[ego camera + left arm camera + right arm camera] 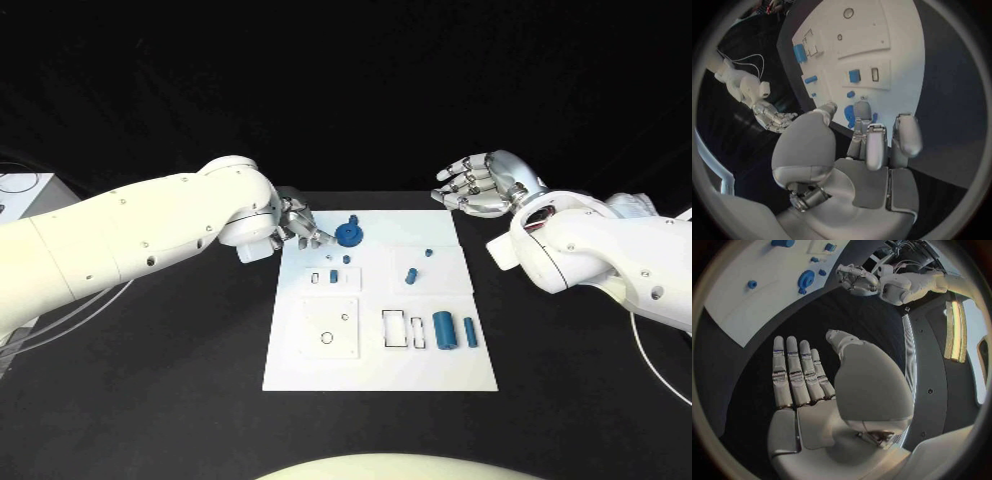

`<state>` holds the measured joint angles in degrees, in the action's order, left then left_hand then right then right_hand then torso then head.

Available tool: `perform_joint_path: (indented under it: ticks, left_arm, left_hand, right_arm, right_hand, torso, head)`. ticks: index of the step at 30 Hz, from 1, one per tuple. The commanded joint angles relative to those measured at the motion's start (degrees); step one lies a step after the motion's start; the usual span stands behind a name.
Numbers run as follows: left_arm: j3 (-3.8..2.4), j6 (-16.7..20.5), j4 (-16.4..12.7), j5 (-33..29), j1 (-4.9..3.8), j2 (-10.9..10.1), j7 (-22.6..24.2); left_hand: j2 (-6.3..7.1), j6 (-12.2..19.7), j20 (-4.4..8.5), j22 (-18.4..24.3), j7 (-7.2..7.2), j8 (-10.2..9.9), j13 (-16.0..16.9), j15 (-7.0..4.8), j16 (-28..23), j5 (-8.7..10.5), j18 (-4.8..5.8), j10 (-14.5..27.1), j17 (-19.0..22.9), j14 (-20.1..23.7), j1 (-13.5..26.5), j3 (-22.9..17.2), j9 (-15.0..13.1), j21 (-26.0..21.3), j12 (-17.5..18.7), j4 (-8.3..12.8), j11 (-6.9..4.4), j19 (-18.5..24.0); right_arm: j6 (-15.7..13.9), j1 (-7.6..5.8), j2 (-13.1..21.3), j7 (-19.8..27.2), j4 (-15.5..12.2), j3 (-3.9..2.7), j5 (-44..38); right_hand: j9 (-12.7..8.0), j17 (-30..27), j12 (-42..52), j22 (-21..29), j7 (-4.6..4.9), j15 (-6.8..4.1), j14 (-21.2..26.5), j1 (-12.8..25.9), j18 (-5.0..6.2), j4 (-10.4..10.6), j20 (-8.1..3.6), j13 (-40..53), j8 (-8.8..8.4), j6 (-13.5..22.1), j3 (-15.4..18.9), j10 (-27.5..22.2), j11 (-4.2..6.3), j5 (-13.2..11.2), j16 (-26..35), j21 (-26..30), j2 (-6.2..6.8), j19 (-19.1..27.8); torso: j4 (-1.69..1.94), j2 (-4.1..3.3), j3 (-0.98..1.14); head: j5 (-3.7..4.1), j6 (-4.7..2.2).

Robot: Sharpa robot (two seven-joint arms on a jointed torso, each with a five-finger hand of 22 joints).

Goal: Assemble the parts on the task board

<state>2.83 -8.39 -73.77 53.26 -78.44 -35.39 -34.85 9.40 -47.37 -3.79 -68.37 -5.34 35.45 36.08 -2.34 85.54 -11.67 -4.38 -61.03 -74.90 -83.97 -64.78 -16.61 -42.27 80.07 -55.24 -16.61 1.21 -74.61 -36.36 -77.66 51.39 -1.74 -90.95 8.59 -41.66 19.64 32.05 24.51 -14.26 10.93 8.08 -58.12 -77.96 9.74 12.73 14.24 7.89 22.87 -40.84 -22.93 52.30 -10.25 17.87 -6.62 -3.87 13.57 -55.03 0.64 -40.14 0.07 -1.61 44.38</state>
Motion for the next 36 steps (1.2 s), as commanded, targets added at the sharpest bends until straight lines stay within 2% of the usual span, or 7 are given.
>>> perform_joint_path:
  ticks: [1, 5, 7, 14, 20, 30, 36]
  left_arm:
    - [-0.19, 0.8, 2.6, -1.1, -0.42, 0.7, 2.0]
    - [-0.31, 0.3, 6.3, -0.3, -0.95, 1.9, 2.7]
    - [-0.33, 0.0, 7.9, 0.0, -1.16, 2.5, 2.9]
    - [-0.35, -1.1, 12.6, 0.5, -1.53, 4.7, 3.3]
    - [-0.2, -2.3, 16.1, 0.7, -1.61, 7.0, 3.6]
    - [0.97, -5.4, 20.3, 0.1, -1.53, 9.9, 3.8]
    - [1.37, -6.6, 21.7, -0.4, -1.47, 10.9, 3.8]
  left_hand:
    - [-0.11, 1.8, -0.62, -0.3, -1.01, -2.0, -0.2, 0.86, 0.1, -0.19, -0.38, 0.1, -7.5, -2.7, -1.9, -0.9, 1.7, 0.1, -0.6, 0.0, 0.82, -0.2]
    - [0.4, 1.6, -0.83, -0.9, -1.14, -2.3, -0.2, 1.02, 0.3, -0.09, -0.28, 0.0, -7.8, -2.9, -2.5, -0.8, 2.3, 0.4, -1.0, 0.0, 0.94, -0.6]
    - [0.41, 1.6, -0.85, -1.2, -1.16, -2.4, 0.2, 1.04, 0.5, -0.09, -0.23, -0.3, -8.1, -3.0, -2.6, -0.9, 2.4, 0.5, -1.4, 0.0, 0.96, -0.8]
    - [0.32, 1.5, -0.91, -1.4, -1.2, -2.5, 0.8, 1.07, 0.6, -0.04, -0.19, -0.8, -8.2, -3.1, -2.6, -0.9, 2.7, 0.6, -2.0, -0.1, 0.99, -1.0]
    - [0.26, 1.4, -0.95, -1.4, -1.23, -2.6, 0.7, 1.1, 0.6, 0.05, -0.19, -0.8, -8.2, -3.1, -2.5, -0.8, 2.9, 0.6, -2.0, -0.1, 1.02, -1.0]
    - [0.1, 1.3, -1.11, -1.3, -1.33, -2.9, 0.4, 1.23, 0.6, 0.33, -0.22, -0.5, -8.1, -3.1, -1.4, -0.4, 3.5, 0.6, -2.1, -0.2, 1.16, -0.9]
    - [-0.17, 1.1, -1.2, -1.3, -1.37, -2.9, 0.3, 1.3, 0.7, 0.37, -0.22, -0.3, -8.2, -3.1, -0.7, 0.0, 3.8, 0.6, -2.3, -0.2, 1.22, -0.9]
  right_arm:
    - [0.2, 0.03, 0.0, 1.1, 0.3, -0.01, 0.1]
    - [0.2, 0.03, -0.1, 1.2, 0.5, -0.01, 0.1]
    - [0.2, 0.03, -0.1, 1.2, 0.6, -0.01, 0.2]
    - [0.1, 0.03, -0.2, 1.2, 0.5, -0.01, 0.2]
    - [0.2, 0.03, -0.3, 1.3, 0.5, -0.01, 0.2]
    - [0.2, 0.03, -0.3, 1.3, 0.3, -0.02, 0.2]
    - [0.2, 0.03, -0.4, 1.4, 0.2, -0.02, 0.2]
  right_hand:
    - [-0.1, -0.2, -0.2, 0.2, 3.26, -0.2, 0.2, 0.3, 0.74, -0.2, 0.01, -0.2, 0.35, 0.2, 0.3, 0.0, -0.15, 0.2, 0.2, 0.2, -0.13, 0.4]
    - [-0.1, -0.2, -0.2, 0.2, 3.26, -0.2, 0.2, 0.3, 0.74, -0.2, 0.01, -0.2, 0.35, 0.2, 0.3, 0.0, -0.15, 0.2, 0.2, 0.2, -0.13, 0.4]
    - [-0.1, -0.2, -0.2, 0.2, 3.26, -0.2, 0.2, 0.3, 0.74, -0.2, 0.01, -0.2, 0.35, 0.2, 0.3, 0.0, -0.15, 0.2, 0.2, 0.2, -0.13, 0.4]
    - [-0.1, -0.3, -0.2, 0.3, 3.28, -0.17, 0.2, 0.3, 0.73, -0.3, 0.02, -0.3, 0.36, 0.2, 0.2, 0.0, -0.17, 0.2, 0.2, 0.2, -0.12, 0.4]
    - [-0.1, -0.3, -0.2, 0.3, 3.29, -0.17, 0.3, 0.3, 0.73, -0.3, 0.03, -0.3, 0.36, 0.2, 0.2, 0.0, -0.18, 0.2, 0.2, 0.2, -0.13, 0.5]
    - [-0.1, -0.3, -0.2, 0.3, 3.29, -0.17, 0.3, 0.3, 0.73, -0.3, 0.03, -0.3, 0.36, 0.2, 0.2, 0.0, -0.18, 0.2, 0.2, 0.2, -0.13, 0.5]
    - [-0.2, -0.4, -0.2, 0.4, 3.3, -0.15, 0.3, 0.2, 0.73, -0.3, 0.05, -0.4, 0.38, 0.2, 0.2, 0.0, -0.19, 0.3, 0.3, 0.2, -0.15, 0.5]
  torso:
    - [0.15, -0.1, -0.08]
    - [-0.21, -0.24, -0.06]
    - [-0.27, -0.27, -0.02]
    - [-0.21, -0.52, -0.08]
    - [-0.35, -0.72, -0.17]
    - [-0.49, -1.06, -0.36]
    - [-0.48, -0.97, -0.31]
  head:
    - [0.03, -0.25]
    - [-0.18, -0.45]
    - [-0.24, -0.59]
    - [-0.35, -0.9]
    - [-0.53, -0.98]
    - [-0.6, -1.08]
    - [-0.49, -1.05]
